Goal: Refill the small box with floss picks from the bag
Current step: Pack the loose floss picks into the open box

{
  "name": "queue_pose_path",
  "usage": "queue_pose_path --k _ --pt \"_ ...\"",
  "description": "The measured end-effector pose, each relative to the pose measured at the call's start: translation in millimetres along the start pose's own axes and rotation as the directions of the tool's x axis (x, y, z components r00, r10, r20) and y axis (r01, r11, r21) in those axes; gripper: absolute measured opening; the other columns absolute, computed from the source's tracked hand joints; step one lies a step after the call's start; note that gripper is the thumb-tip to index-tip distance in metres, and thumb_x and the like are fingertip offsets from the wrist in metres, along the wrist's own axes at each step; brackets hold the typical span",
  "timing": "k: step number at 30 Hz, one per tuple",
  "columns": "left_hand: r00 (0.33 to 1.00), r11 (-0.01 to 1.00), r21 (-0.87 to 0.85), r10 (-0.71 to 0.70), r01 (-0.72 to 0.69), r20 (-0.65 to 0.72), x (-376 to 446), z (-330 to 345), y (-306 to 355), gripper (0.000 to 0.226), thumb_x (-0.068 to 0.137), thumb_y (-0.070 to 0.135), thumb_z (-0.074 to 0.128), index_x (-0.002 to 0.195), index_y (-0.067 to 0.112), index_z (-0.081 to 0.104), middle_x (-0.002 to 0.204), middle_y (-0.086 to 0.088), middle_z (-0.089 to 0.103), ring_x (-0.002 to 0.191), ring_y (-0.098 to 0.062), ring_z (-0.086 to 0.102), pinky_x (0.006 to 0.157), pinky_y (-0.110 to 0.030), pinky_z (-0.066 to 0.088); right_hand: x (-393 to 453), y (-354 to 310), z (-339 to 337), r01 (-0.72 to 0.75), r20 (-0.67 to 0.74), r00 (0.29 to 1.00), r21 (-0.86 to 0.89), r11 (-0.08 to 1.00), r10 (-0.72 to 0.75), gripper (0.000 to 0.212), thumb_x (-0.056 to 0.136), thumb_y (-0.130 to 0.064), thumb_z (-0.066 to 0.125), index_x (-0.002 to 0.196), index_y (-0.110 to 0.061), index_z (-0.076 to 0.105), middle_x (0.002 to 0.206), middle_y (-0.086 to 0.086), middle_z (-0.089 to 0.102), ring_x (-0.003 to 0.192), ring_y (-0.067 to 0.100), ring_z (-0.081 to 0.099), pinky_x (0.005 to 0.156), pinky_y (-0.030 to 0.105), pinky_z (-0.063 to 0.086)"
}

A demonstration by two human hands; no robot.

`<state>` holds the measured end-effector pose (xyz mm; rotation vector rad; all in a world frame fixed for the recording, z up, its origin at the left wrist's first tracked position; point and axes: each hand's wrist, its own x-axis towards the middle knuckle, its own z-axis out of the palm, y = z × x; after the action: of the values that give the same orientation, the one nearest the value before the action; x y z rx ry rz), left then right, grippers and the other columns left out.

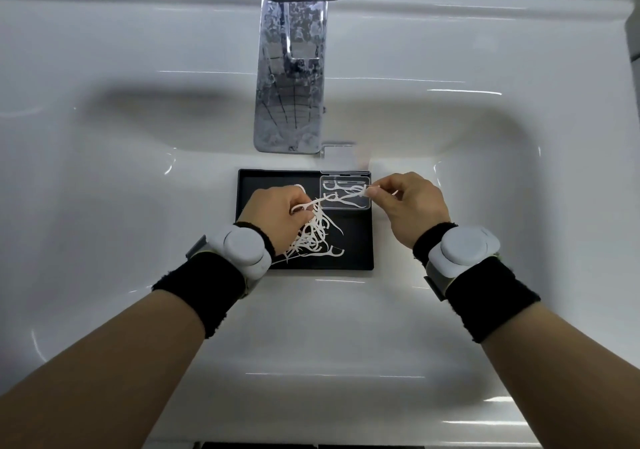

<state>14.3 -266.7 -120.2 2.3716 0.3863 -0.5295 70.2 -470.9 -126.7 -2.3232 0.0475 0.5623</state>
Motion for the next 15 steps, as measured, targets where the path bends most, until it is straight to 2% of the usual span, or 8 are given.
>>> queue_pose_path --k 5,8,12,15 --pt "1.000 0.999 0.037 0.028 -0.029 0.011 -6 0 -6 0.016 0.091 0.026 0.058 0.095 0.018 0.071 0.090 0.000 0.072 0.084 -0.018 0.063 0.077 -0.024 0.044 11 -12 9 0.100 -0.003 0.995 -0.046 0.994 -0.100 0.015 0.088 -0.035 0.064 0.089 -0.024 0.074 0.084 -0.006 0.061 0.084 0.014 0.052 0.074 0.024 0.038" --pt "0.999 0.999 0.043 0.029 -0.030 0.026 -7 3 -9 0.018 0.092 0.028 0.057 0.097 0.019 0.072 0.090 -0.001 0.073 0.087 -0.019 0.065 0.082 -0.029 0.050 17 -20 18 0.154 0.051 0.987 -0.105 0.983 -0.149 0.016 0.087 -0.039 0.064 0.092 -0.028 0.075 0.084 -0.008 0.064 0.094 0.019 0.052 0.076 0.028 0.042" --pt "0.999 0.998 0.049 0.036 -0.038 0.038 -7 5 -15 0.019 0.093 0.030 0.056 0.096 0.019 0.072 0.089 -0.002 0.073 0.086 -0.020 0.064 0.082 -0.029 0.050 17 -18 23 0.184 0.068 0.982 -0.170 0.968 -0.175 0.025 0.090 -0.035 0.061 0.113 -0.029 0.069 0.104 -0.003 0.064 0.110 0.023 0.045 0.086 0.026 0.036" --pt "1.000 1.000 0.011 0.026 -0.026 0.010 -5 5 -14 0.018 0.092 0.029 0.057 0.097 0.018 0.072 0.088 -0.001 0.072 0.084 -0.019 0.063 0.079 -0.026 0.047 13 -13 18 0.166 -0.007 0.986 -0.136 0.977 -0.169 0.025 0.093 -0.032 0.057 0.115 -0.028 0.067 0.106 -0.002 0.063 0.108 0.023 0.049 0.085 0.024 0.035"
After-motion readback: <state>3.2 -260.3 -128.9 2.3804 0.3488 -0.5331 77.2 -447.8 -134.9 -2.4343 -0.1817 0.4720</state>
